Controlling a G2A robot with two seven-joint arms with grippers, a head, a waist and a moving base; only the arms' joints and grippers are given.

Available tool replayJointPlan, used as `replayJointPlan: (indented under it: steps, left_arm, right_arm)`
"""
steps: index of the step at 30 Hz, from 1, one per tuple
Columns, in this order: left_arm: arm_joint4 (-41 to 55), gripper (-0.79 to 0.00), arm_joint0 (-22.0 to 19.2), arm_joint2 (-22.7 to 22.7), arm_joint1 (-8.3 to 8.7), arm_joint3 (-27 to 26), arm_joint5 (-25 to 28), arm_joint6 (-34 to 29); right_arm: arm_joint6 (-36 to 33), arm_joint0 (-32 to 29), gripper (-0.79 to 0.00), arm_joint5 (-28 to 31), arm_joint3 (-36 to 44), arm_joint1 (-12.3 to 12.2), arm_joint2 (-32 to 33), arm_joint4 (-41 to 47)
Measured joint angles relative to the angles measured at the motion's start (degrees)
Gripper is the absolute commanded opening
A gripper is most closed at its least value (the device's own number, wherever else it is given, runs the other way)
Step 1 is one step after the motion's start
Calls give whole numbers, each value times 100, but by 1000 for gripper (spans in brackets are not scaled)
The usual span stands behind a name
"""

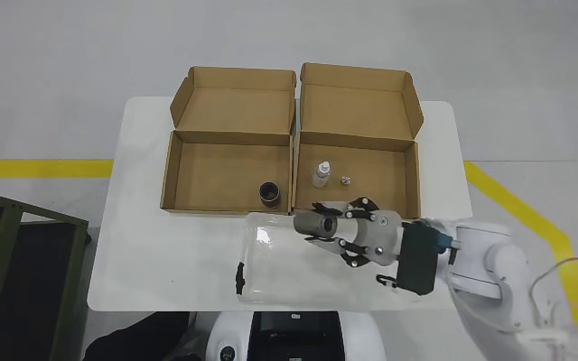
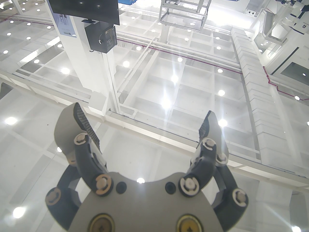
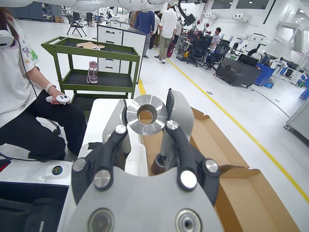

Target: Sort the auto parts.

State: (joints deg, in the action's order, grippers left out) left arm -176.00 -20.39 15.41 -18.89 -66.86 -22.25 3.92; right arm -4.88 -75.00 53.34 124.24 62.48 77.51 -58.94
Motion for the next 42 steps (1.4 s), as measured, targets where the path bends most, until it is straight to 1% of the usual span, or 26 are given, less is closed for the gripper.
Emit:
replayJointPlan:
  steps: [7,12,15,27,34,42]
  left_arm:
    - [0,0,0,0,0,0,0,0]
    - [0,0,0,0,0,0,0,0]
    - [0,0,0,0,0,0,0,0]
    - [0,0,0,0,0,0,0,0]
    - [0,0,0,0,0,0,0,0]
    - [0,0,0,0,0,0,0,0]
  right_arm:
    - [66,-111,-785,-22,-14,-21,34,2]
    - [-44,11,-785,-107,-224,-14,-150,-2]
    - [-169,174,-785,-211,-395,5,-371,-31]
    - [-1008,883,-785,-947,-857,140,-1426,-372]
    - [-1317,1507,-785,-1511,-1451,331,-2273,-587]
    - [-1612,2077,-785,-2096,-2007,557,-2935,-621]
